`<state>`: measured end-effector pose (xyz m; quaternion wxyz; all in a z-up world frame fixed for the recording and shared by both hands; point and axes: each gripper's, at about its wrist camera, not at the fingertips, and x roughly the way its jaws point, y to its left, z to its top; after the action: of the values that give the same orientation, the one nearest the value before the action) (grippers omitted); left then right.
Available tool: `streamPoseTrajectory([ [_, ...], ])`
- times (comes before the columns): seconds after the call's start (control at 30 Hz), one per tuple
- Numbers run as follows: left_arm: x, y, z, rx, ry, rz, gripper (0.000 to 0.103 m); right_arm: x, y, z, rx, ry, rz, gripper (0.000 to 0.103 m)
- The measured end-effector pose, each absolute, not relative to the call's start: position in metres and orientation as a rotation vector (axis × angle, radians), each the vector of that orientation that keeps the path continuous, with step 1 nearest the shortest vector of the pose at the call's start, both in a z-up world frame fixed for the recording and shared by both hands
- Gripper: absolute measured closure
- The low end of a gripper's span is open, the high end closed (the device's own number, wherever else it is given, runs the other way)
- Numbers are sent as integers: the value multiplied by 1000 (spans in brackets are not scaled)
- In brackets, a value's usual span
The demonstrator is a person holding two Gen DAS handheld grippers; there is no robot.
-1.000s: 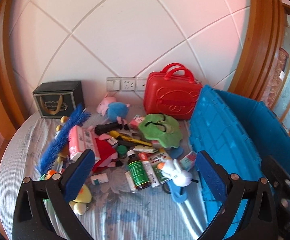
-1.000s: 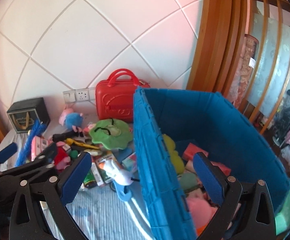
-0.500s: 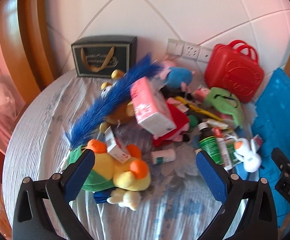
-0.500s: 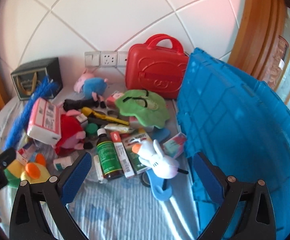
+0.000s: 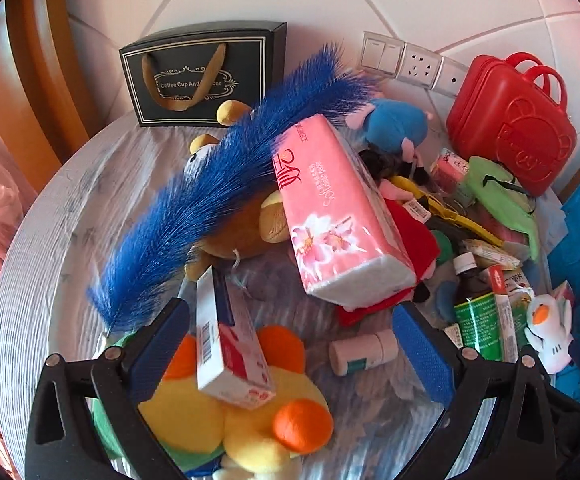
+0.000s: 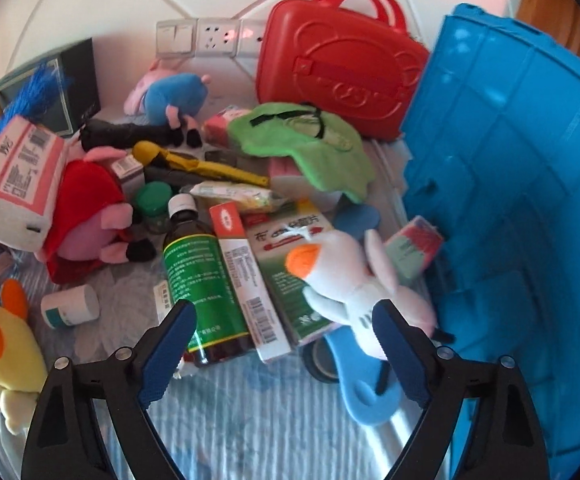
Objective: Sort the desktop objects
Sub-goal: 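Reach the right tool toward the green medicine bottle while the left tool grasps another pink tissue pack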
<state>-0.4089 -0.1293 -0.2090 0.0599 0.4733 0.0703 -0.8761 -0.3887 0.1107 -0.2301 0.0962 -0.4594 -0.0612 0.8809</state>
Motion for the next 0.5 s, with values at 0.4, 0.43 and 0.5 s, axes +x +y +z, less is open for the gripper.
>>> streamPoseTrajectory([
  [0.4,-432,-123,-234,1485,174,-2649,0,-439,94,-288,-1602,-210,2602,13],
  [0.43,-433,-124,-235,1488,174,-2648,0,-441,91,-291,-1611,-227,2592,13],
  [0.5,-437,-122,-237,1504,180,-2639,0,-446,88,-293,-1600,-234,2581,13],
])
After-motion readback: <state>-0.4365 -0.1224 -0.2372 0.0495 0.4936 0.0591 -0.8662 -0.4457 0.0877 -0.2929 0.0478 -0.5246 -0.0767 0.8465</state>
